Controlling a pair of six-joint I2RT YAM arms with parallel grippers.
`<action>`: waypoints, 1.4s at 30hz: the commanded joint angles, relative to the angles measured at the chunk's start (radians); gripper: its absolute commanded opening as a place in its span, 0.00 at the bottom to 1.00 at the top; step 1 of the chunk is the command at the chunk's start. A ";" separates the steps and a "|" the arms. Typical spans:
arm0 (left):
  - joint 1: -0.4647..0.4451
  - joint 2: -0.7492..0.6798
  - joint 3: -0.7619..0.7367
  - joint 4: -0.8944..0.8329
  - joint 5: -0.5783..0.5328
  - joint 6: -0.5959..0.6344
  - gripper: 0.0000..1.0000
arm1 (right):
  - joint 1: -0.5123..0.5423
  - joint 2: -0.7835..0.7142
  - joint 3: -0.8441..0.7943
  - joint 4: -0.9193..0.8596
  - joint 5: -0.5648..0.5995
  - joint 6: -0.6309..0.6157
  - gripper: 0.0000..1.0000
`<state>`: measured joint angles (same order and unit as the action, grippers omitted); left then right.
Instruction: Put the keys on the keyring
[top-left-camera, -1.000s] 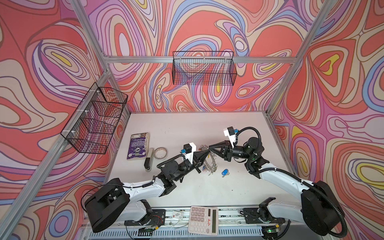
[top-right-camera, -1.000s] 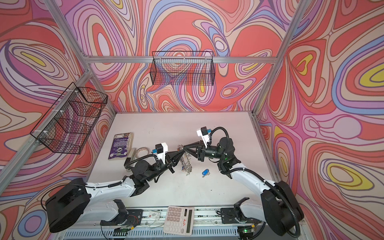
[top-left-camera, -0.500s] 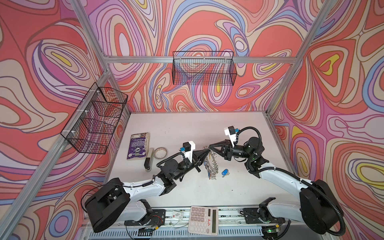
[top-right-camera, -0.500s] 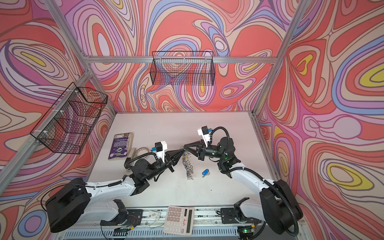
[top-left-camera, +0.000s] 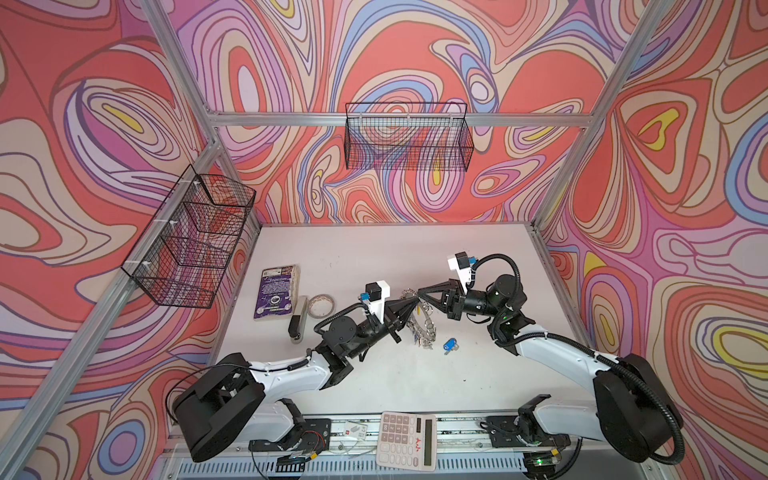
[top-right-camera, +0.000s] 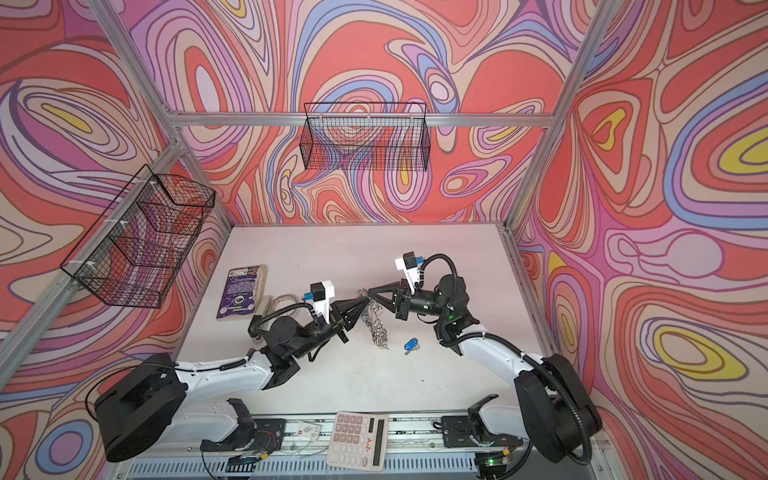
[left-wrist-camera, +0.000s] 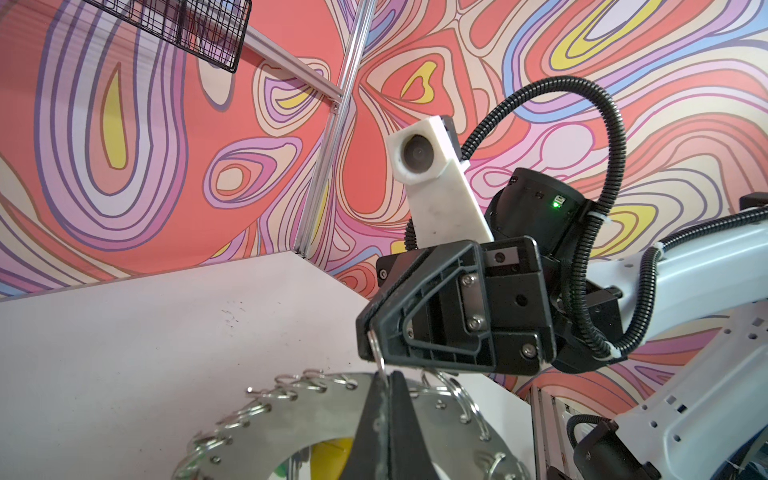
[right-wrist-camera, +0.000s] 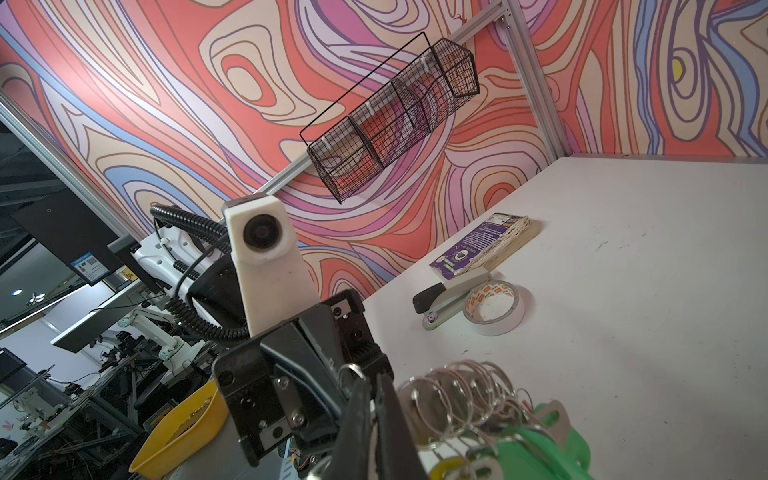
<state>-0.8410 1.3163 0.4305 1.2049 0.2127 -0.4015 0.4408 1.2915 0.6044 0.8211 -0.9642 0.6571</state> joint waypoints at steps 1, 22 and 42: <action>0.019 0.014 0.058 0.103 -0.017 -0.014 0.00 | 0.039 0.008 -0.026 0.033 -0.125 0.040 0.00; 0.035 -0.168 0.048 -0.308 0.044 0.005 0.06 | 0.038 -0.075 0.023 -0.188 -0.010 -0.148 0.00; 0.051 -0.154 0.051 -0.354 0.142 -0.023 0.00 | 0.039 -0.067 0.001 -0.173 -0.001 -0.144 0.00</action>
<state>-0.7902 1.1599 0.4587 0.8471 0.3229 -0.4229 0.4671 1.2373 0.6048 0.6125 -0.9485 0.5140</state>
